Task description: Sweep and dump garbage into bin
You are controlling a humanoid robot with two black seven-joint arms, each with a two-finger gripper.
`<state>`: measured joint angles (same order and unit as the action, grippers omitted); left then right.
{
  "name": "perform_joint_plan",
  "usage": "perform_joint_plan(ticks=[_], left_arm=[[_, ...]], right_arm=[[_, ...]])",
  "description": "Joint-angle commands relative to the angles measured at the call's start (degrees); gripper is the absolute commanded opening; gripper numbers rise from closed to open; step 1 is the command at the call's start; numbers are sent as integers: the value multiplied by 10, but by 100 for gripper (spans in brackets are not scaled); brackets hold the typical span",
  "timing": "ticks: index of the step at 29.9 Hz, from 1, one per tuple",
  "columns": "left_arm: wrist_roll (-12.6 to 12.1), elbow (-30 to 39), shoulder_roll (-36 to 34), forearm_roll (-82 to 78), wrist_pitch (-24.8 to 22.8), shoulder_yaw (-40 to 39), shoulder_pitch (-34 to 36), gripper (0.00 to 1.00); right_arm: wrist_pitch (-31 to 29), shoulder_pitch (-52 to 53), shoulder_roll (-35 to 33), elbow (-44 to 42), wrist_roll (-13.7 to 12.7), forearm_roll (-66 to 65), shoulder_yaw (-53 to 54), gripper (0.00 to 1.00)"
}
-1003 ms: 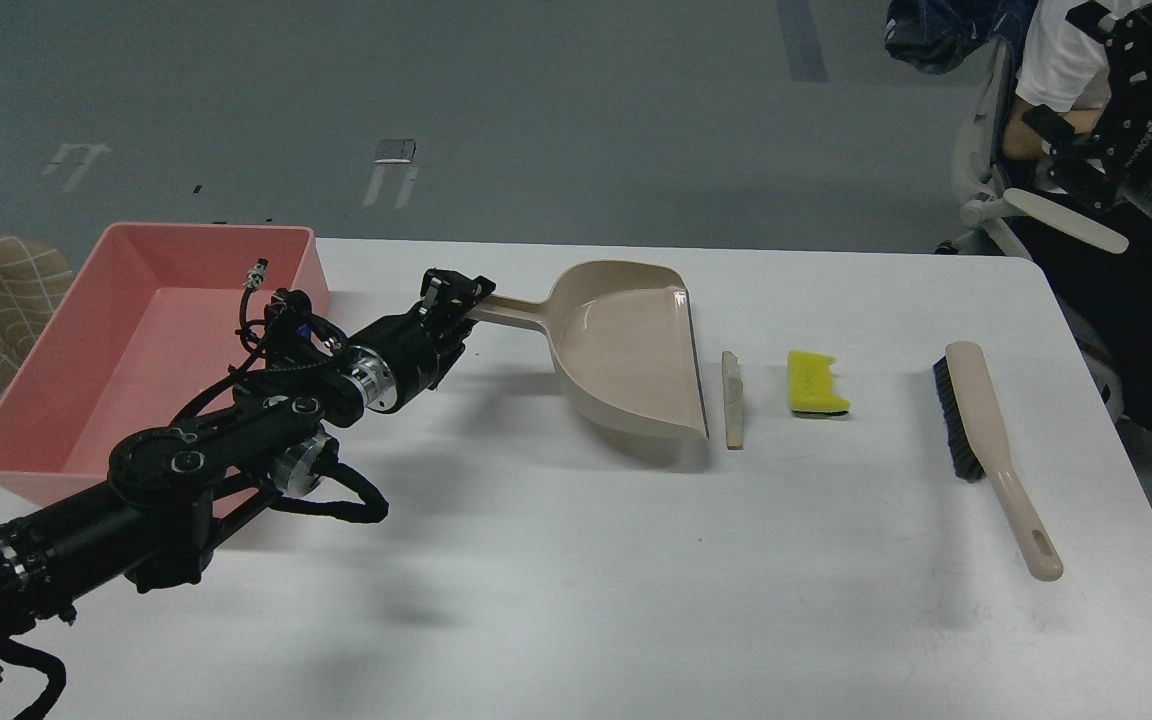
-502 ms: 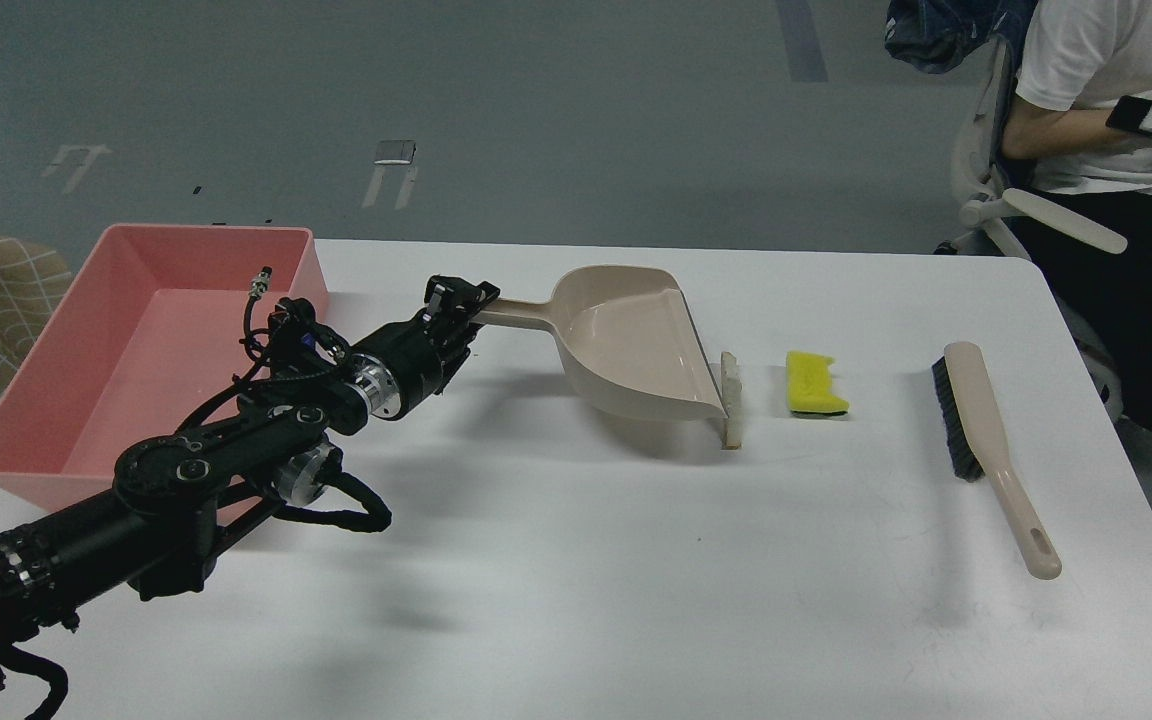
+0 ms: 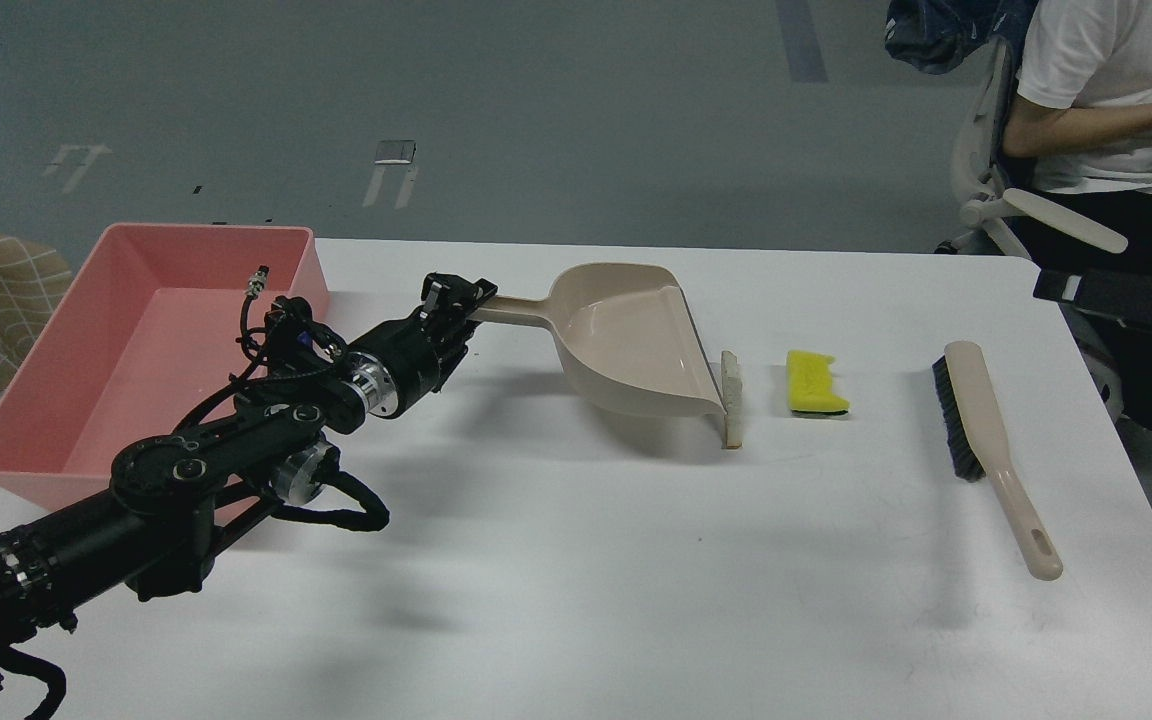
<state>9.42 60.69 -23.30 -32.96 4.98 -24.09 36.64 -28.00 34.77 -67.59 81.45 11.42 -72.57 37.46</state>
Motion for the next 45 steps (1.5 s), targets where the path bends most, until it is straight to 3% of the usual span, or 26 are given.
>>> perform_joint_plan(ticks=[1,7,11,14,20,24,36,37,40,45], left_arm=[[1,0,0,0,0,0,-3,20],[2,0,1,0,1,0,-3,20],[9,0,0,0,0,0,-6,20],[19,0,0,0,0,0,-10,20],[20,0,-3,1,0,-1,-11,20],[20,0,-3,2,0,-1,-11,20],[24,0,-5,1,1,-1,-22,19],[30,0,-5,0,1,-1,-29,19],[32,0,-5,1,1,-2,-31,19],[34,0,-5,1,1,-2,-31,19]], right_arm=[[0,-51,12,4,-41,1,0,95],[26,-105,33,14,-89,2,-1,91],[68,-125,68,14,-163,4,-1,86],[72,-125,84,26,-184,5,0,86],[71,-126,91,34,-196,2,-2,86],[70,-126,91,34,-208,1,-2,79],[68,-133,91,35,-205,1,-2,61],[66,-132,91,35,-205,1,-2,57],[61,-131,91,32,-204,1,-2,31],[61,-137,95,30,-203,1,-3,22]])
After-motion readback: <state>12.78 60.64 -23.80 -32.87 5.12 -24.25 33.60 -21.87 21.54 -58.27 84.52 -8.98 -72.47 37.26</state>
